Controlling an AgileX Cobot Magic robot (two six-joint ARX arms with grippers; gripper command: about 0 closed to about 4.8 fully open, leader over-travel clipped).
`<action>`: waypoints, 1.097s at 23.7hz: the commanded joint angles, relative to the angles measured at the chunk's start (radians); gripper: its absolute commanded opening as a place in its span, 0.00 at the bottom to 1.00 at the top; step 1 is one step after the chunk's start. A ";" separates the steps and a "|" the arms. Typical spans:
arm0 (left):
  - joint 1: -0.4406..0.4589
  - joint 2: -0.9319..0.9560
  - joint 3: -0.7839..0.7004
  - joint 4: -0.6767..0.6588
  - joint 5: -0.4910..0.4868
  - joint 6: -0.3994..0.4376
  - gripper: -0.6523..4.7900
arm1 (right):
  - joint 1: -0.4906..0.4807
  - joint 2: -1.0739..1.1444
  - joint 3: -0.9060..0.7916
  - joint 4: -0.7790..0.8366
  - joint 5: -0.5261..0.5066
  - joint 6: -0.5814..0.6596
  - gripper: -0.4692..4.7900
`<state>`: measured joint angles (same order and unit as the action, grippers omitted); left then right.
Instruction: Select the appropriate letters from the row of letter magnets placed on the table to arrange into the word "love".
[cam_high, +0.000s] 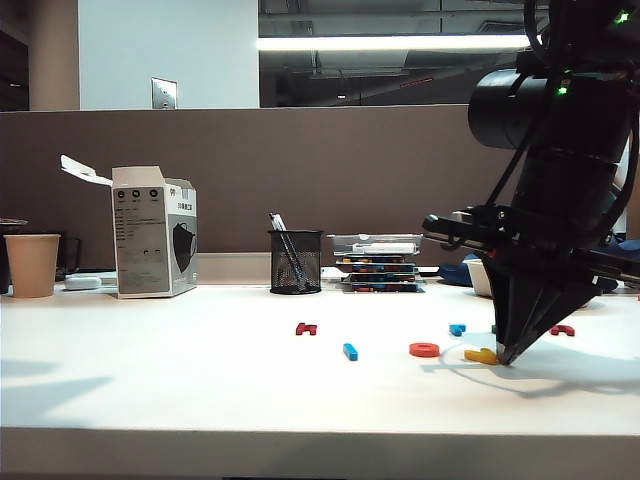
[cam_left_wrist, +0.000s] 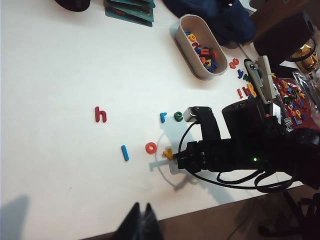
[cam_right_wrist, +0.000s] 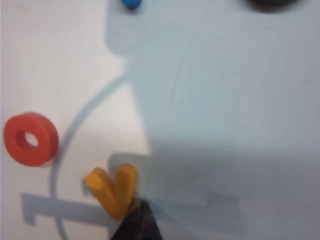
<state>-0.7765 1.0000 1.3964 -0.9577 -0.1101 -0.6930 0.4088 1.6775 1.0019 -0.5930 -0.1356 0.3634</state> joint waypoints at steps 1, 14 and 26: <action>-0.001 -0.002 0.004 0.010 -0.006 0.005 0.11 | 0.001 0.008 -0.002 -0.033 0.024 0.003 0.07; -0.001 -0.002 0.004 0.010 -0.006 0.005 0.11 | -0.076 -0.150 -0.001 -0.021 0.089 -0.027 0.07; -0.001 -0.002 0.004 0.010 -0.002 0.005 0.11 | -0.084 -0.046 0.246 -0.063 0.119 -0.116 0.30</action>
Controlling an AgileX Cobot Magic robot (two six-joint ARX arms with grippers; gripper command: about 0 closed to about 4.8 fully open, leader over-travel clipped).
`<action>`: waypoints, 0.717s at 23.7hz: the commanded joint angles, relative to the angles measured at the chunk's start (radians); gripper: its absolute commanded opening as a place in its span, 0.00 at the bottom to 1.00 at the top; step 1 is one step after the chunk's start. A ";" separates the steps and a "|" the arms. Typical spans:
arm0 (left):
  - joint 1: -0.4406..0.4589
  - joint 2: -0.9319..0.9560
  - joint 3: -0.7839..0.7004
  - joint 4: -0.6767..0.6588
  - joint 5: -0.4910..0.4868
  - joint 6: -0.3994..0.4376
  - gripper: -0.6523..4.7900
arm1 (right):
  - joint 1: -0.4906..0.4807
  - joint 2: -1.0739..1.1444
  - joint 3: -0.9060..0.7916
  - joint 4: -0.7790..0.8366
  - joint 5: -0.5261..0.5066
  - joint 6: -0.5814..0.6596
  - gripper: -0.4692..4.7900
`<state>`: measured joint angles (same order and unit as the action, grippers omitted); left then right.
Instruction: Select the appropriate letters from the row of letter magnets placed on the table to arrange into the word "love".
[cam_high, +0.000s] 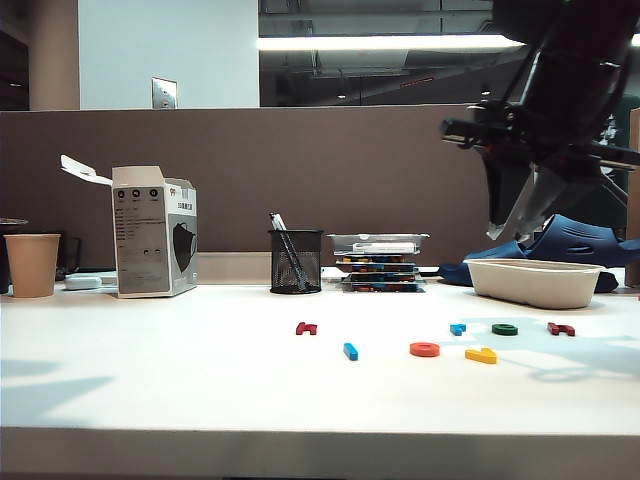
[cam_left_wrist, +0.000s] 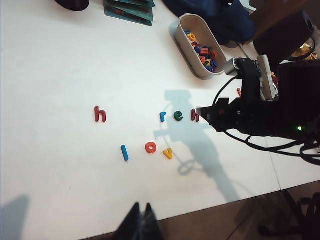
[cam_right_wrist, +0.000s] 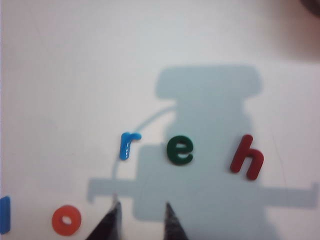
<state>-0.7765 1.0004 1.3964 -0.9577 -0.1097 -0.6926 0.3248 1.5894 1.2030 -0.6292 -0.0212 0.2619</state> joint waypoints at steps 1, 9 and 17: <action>-0.001 -0.002 0.004 0.011 -0.003 0.005 0.11 | 0.000 0.063 0.061 -0.034 0.004 -0.024 0.31; -0.001 -0.002 0.004 0.010 -0.003 0.005 0.11 | 0.000 0.246 0.156 -0.106 0.102 -0.057 0.38; -0.001 -0.002 0.004 0.010 -0.003 0.005 0.11 | 0.000 0.293 0.159 -0.079 0.101 -0.089 0.38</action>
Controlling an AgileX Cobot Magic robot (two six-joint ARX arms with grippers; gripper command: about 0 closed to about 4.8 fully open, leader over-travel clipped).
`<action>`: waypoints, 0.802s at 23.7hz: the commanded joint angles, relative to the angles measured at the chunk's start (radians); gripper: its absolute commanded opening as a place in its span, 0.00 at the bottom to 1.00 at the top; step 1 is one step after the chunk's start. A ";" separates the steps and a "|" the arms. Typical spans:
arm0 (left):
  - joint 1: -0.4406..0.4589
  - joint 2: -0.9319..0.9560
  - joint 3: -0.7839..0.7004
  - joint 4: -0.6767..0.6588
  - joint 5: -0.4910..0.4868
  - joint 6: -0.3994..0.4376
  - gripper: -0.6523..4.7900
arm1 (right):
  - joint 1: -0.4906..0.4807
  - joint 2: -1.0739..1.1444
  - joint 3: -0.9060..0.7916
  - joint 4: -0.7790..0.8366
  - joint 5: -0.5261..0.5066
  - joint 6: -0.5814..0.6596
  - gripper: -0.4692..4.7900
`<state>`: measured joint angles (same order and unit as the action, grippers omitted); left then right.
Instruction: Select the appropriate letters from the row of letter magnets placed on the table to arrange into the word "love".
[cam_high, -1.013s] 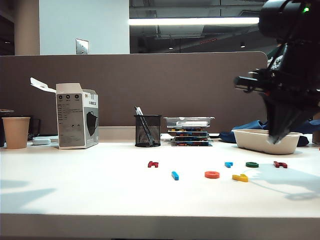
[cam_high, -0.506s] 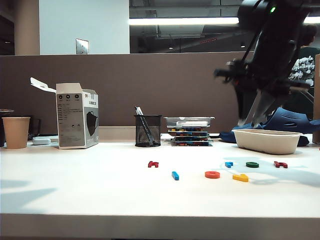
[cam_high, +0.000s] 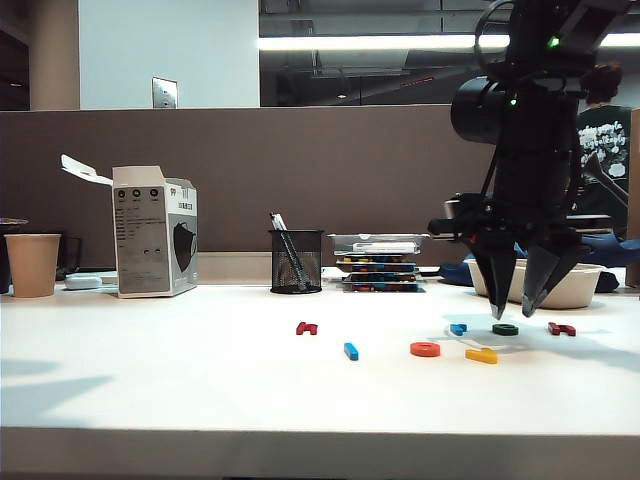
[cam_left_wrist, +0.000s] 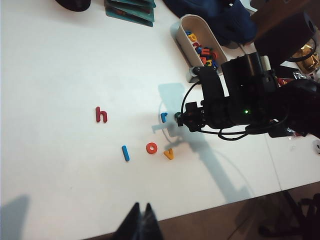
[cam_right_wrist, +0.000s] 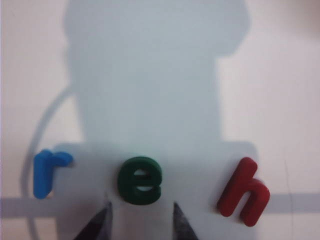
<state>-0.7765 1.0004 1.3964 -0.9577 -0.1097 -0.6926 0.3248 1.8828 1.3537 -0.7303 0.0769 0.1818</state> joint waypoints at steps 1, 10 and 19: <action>-0.001 -0.002 0.004 0.010 -0.003 0.005 0.11 | -0.002 0.000 0.008 0.029 0.003 -0.014 0.38; -0.001 -0.002 0.004 0.010 -0.003 0.005 0.11 | -0.002 0.001 0.009 0.055 -0.001 -0.030 0.42; -0.001 -0.002 0.004 0.010 -0.003 0.005 0.11 | -0.002 0.004 0.009 0.077 -0.002 -0.038 0.42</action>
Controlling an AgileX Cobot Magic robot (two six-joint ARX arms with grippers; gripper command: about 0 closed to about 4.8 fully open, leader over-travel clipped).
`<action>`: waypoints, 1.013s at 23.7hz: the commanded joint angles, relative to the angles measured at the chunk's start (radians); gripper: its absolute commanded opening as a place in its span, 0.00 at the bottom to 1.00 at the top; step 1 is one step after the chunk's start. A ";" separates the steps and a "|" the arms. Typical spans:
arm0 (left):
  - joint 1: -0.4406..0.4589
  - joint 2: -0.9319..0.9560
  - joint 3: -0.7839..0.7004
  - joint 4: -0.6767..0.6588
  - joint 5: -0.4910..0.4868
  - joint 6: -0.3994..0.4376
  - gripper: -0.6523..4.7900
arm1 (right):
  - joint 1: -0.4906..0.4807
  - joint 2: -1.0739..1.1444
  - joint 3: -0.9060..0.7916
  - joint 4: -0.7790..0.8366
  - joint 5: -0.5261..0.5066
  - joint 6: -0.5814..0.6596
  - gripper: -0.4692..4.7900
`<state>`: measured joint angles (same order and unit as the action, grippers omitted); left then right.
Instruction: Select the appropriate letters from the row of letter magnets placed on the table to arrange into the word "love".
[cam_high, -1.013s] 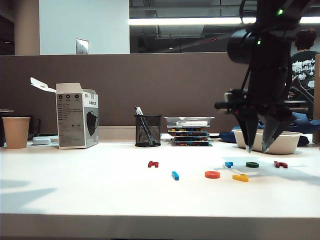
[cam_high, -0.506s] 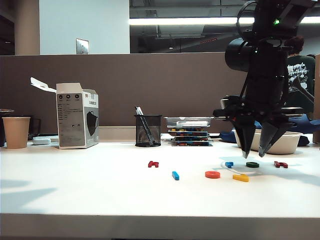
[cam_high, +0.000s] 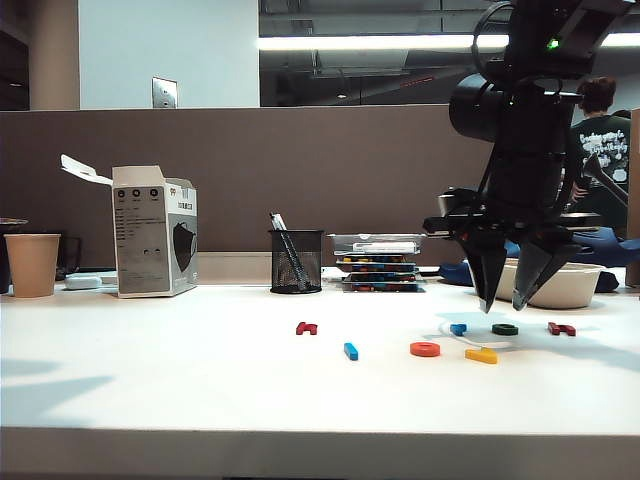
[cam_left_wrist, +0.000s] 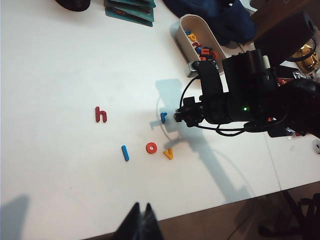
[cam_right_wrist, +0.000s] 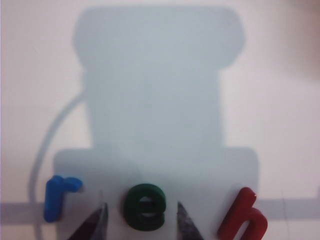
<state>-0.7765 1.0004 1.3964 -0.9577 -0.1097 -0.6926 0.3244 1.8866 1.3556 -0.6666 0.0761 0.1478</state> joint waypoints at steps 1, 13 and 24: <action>-0.001 -0.002 0.004 0.010 -0.003 0.005 0.11 | -0.002 0.005 0.007 0.013 -0.005 -0.004 0.43; -0.001 -0.002 0.004 0.010 -0.003 0.005 0.11 | -0.002 0.035 0.009 -0.002 -0.008 -0.004 0.42; -0.001 -0.002 0.004 0.010 -0.003 0.005 0.11 | -0.002 0.074 0.008 -0.040 -0.011 -0.004 0.42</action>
<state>-0.7765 1.0004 1.3964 -0.9577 -0.1097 -0.6926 0.3222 1.9465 1.3724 -0.6857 0.0662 0.1444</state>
